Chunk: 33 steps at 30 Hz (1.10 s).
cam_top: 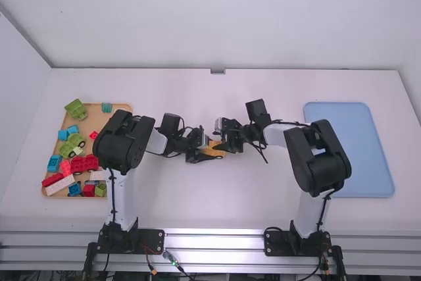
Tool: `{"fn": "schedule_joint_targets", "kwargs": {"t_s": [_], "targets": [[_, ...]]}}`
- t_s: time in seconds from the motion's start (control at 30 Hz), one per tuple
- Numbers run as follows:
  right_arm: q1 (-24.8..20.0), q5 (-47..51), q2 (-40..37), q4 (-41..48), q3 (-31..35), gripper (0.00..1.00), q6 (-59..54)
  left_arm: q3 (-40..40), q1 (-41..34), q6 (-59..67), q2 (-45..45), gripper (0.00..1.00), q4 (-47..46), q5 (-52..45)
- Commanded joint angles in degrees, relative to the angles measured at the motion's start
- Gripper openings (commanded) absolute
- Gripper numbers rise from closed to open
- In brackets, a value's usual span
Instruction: Assemble lego blocks to make yellow taxi
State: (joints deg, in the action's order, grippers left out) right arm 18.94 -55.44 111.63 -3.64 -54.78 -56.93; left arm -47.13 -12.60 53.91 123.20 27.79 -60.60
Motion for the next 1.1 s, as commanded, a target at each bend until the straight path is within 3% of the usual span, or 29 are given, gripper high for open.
{"fn": "schedule_joint_targets", "kwargs": {"t_s": [0.0, 0.07, 0.1, 0.13, 0.2, 0.27, 0.3, 0.33, 0.37, 0.4, 0.57, 0.7, 0.73, 0.83, 0.87, 1.07], "targets": [[-2.1, -4.9, -3.9, 0.0, -0.4, 0.56, 0.8, 0.8, -0.5, -0.5, 0.9, 0.34, -1.3, 1.8], [-3.5, -6.6, -4.7, 0.1, -0.4, 0.66, 1.4, 0.8, -0.5, -0.5, 0.9, 0.36, -1.4, 1.7], [-4.9, -7.2, -5.1, 0.3, -0.4, 0.78, 2.2, 0.8, -0.5, -0.5, 0.9, 0.37, -1.4, 1.8], [-5.9, -7.6, -5.2, 1.0, -0.4, 0.83, 2.2, 0.8, -0.5, -0.5, 0.9, 0.39, -1.4, 1.7], [-6.9, -7.6, -5.2, 1.8, -0.4, 0.87, 1.6, 0.8, -0.5, -0.5, 0.9, 0.42, -1.2, 1.7], [-8.3, -7.6, -5.2, 4.7, -0.3, 0.99, -0.9, 0.8, -0.5, -0.5, 0.9, 0.52, -0.9, 1.7], [-9.2, -7.8, -5.2, 6.5, -0.3, 0.99, -1.9, 0.8, -0.5, -0.5, 0.9, 0.65, -1.0, 1.7], [-9.4, -7.7, -5.2, 7.0, -0.3, 0.99, -2.1, 0.8, -0.5, -0.5, 0.9, 0.68, -1.0, 1.7], [-10.2, -7.1, -5.2, 9.0, -0.3, 0.99, -2.8, 0.8, -0.5, -0.5, 0.8, 0.92, -1.0, 1.7], [-10.6, -6.8, -5.2, 10.0, -0.3, 0.99, -3.2, 0.8, -0.5, -0.5, 0.7, 0.99, -1.2, 1.7], [-11.4, -6.6, -5.1, 10.8, 2.8, 0.99, -5.8, 0.8, -0.5, -0.5, -2.5, 0.99, -5.9, 4.0], [-9.6, -7.5, -2.3, 0.1, 7.6, 0.99, -2.7, 0.8, -0.5, -0.5, -8.1, 0.99, -12.2, 10.0], [-8.0, -6.1, 1.1, -9.5, 8.9, 0.99, 4.7, 0.6, -0.3, 0.5, -11.8, 0.99, -16.4, 11.2], [-6.2, -3.9, 4.3, -17.2, 9.2, 0.99, 12.2, 0.1, 0.4, 3.6, -15.8, 0.99, -22.5, 11.2], [-4.9, -2.6, 6.1, -20.9, 9.2, 0.99, 15.2, -1.0, 0.9, 6.9, -19.3, 0.99, -28.8, 11.6], [-0.8, -0.4, 8.4, -21.4, 7.1, 0.99, 15.0, -6.0, 3.9, 10.3, -29.0, 0.99, -45.4, 15.3]]}}
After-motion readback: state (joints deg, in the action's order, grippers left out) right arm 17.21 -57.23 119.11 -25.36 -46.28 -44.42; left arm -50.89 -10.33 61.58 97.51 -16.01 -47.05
